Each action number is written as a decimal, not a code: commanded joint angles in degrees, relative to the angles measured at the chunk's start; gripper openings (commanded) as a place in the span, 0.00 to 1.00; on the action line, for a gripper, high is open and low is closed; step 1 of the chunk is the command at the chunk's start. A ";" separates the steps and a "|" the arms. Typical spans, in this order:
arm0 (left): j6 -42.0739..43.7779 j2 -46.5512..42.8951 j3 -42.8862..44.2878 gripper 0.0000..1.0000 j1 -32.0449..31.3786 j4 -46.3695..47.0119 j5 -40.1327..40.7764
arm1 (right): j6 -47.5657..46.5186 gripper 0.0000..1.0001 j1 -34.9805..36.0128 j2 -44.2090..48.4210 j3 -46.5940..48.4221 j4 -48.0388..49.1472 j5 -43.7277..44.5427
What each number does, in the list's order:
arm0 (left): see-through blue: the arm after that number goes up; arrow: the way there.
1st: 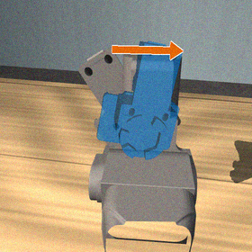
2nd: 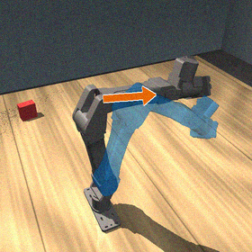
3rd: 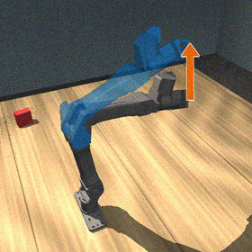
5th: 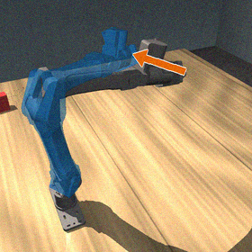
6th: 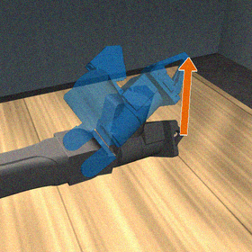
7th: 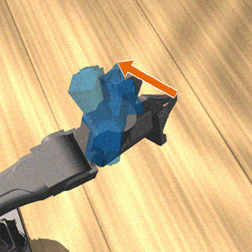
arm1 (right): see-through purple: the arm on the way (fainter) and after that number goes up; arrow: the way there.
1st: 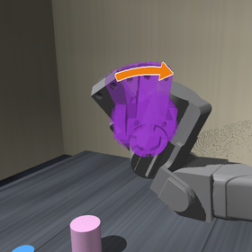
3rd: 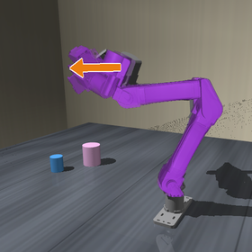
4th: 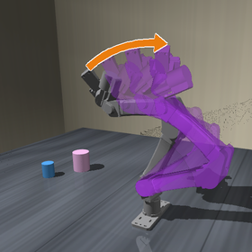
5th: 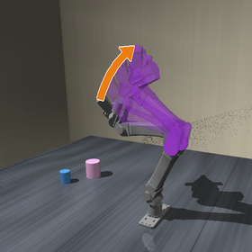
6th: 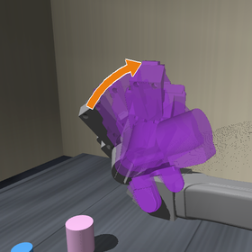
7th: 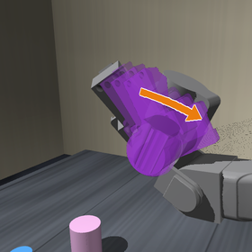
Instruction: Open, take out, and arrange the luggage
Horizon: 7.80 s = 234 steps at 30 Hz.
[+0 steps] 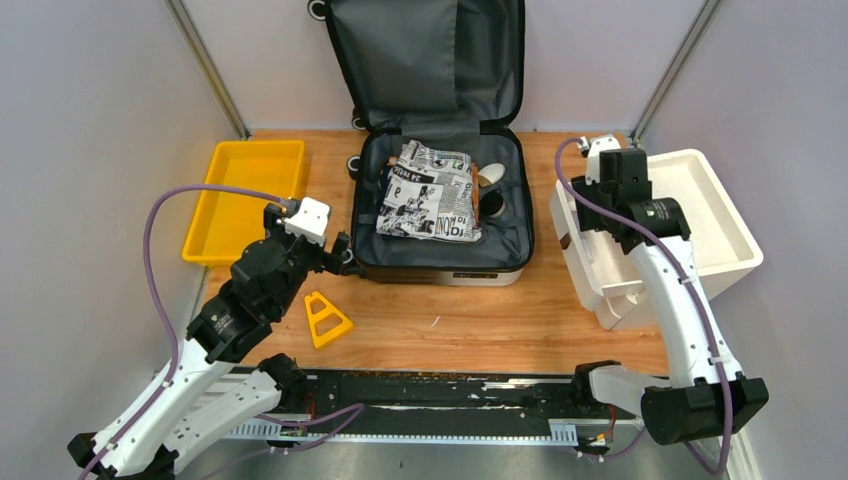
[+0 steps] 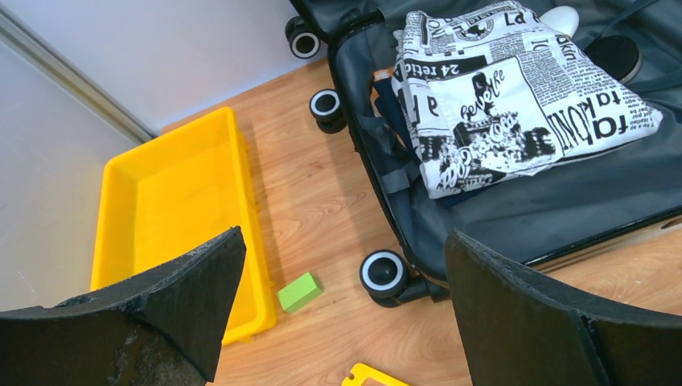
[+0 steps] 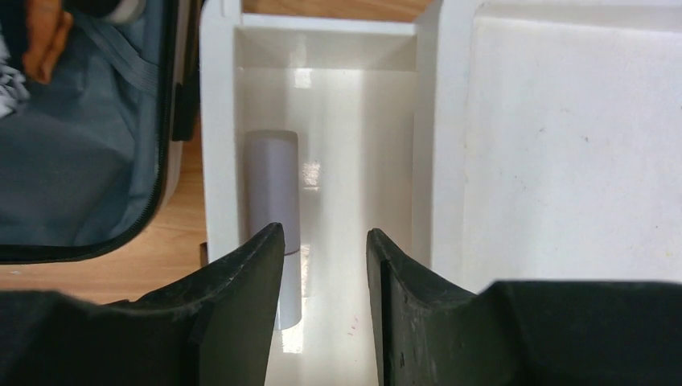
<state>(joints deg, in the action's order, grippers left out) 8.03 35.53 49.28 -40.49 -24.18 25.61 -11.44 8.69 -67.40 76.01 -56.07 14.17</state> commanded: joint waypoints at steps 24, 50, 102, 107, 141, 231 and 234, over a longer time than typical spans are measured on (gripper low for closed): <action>0.82 -0.55 0.03 1.00 -0.11 2.06 -0.40 | 18.29 0.30 5.84 -1.07 -9.54 13.71 -9.43; 0.86 0.39 0.21 1.00 -0.03 1.87 -0.65 | 8.80 0.39 6.66 -0.18 -2.75 8.27 0.57; 0.90 -0.39 -0.06 1.00 -0.03 2.39 -2.03 | -5.24 1.00 -4.85 -3.53 0.22 5.20 13.70; 0.88 -0.42 -0.05 1.00 -0.07 2.38 -2.09 | -6.32 1.00 -6.84 -3.19 -0.16 6.73 14.41; 0.93 -0.57 -0.06 1.00 -0.09 2.39 -2.17 | -11.53 0.19 -13.87 0.22 -2.17 8.27 -8.69; 0.86 -3.35 -0.28 1.00 -0.08 2.50 -1.09 | -21.17 0.47 11.82 -7.41 -13.52 15.36 15.36; 0.72 -3.23 -0.24 1.00 -0.05 2.48 -1.70 | -25.82 0.48 13.04 -5.59 -14.97 13.82 11.23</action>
<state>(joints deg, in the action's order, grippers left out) 8.08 32.58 48.80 -40.49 -23.92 24.51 -28.88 19.97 -76.47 62.72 -38.26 29.63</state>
